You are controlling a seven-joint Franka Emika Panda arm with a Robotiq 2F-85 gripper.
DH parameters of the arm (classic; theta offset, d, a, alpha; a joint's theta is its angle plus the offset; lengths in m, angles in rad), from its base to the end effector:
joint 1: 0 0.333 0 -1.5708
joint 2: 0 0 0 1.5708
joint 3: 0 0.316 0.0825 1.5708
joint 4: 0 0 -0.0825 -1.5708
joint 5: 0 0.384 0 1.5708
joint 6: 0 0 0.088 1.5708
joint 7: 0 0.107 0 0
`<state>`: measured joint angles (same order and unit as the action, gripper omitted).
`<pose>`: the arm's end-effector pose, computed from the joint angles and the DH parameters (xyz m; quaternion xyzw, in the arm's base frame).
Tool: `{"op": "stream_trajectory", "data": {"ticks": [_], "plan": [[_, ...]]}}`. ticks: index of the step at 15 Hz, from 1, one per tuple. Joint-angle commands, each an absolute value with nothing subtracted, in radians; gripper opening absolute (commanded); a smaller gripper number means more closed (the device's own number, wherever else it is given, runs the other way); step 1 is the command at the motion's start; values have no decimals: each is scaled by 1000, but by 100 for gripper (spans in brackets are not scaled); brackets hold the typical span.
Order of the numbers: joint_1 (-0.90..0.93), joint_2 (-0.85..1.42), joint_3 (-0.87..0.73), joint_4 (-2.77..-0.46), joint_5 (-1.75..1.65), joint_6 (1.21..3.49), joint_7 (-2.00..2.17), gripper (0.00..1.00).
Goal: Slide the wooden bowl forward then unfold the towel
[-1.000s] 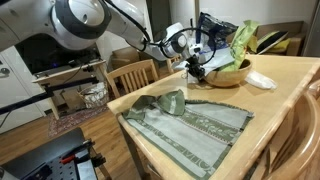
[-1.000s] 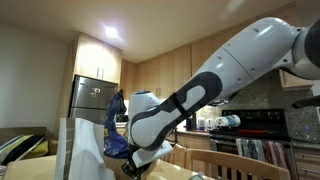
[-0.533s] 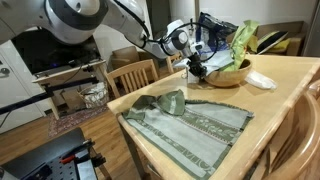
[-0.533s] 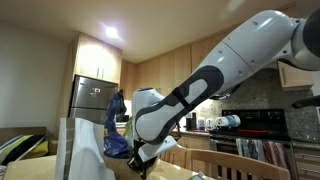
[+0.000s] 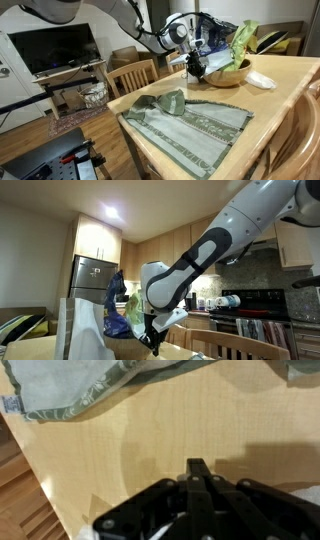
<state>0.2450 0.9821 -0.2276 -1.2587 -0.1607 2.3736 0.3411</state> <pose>0.7625 0.0592 0.1841 0.9846 -0.0503 0.0998 0.1340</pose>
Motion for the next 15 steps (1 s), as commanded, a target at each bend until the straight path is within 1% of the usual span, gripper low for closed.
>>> {"op": "stream_trajectory", "data": {"ticks": [1, 4, 10, 15], "plan": [[232, 976, -208, -1263, -182, 2369, 351, 1], [222, 972, -192, -1283, -177, 2358, 331, 0], [180, 930, -168, -1417, -169, 2433, 293, 0], [141, 896, -147, -1486, -153, 2483, 256, 0]]}}
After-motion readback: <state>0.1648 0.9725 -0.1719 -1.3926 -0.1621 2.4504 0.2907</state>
